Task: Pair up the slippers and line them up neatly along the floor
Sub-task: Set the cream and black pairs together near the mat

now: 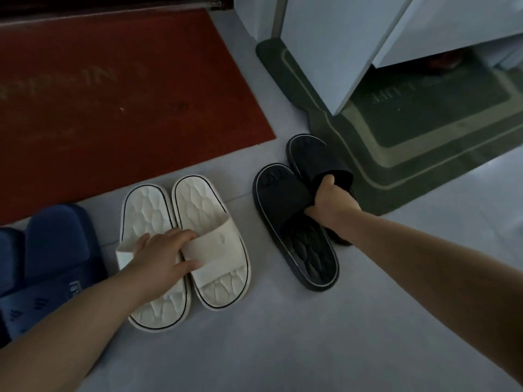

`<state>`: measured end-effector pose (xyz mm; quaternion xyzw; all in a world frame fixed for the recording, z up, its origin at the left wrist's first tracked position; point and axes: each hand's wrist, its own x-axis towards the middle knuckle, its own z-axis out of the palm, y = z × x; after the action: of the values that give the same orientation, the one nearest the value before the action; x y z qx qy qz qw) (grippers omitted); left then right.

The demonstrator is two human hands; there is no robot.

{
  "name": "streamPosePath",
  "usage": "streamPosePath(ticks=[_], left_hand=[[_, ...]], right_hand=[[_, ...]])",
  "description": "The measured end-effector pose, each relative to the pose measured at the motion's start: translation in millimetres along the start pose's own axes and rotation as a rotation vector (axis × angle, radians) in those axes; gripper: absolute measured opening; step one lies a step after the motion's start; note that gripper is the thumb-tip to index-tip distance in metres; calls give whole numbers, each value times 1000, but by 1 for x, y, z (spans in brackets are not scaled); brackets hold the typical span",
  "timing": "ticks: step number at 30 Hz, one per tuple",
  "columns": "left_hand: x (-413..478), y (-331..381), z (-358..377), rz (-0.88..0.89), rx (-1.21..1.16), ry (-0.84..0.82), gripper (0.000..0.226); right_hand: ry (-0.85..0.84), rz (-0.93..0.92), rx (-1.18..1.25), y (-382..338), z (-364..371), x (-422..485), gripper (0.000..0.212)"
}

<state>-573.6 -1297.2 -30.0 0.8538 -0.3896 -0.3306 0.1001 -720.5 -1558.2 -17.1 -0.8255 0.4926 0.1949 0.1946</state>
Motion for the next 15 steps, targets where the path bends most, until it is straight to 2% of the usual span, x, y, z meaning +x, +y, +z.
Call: streamPosePath(ticks=[3, 6, 9, 15], left_hand=[[0, 1, -3, 1, -11, -28, 41], [-4, 1, -2, 2, 1, -24, 42], [-6, -1, -1, 2, 17, -16, 44], [-12, -1, 1, 31, 19, 19, 48]], right_hand=[[67, -106, 50, 1, -6, -11, 36], [119, -198, 120, -3, -6, -19, 18], [158, -224, 148, -17, -5, -11, 17], [211, -99, 194, -28, 5, 8, 28]])
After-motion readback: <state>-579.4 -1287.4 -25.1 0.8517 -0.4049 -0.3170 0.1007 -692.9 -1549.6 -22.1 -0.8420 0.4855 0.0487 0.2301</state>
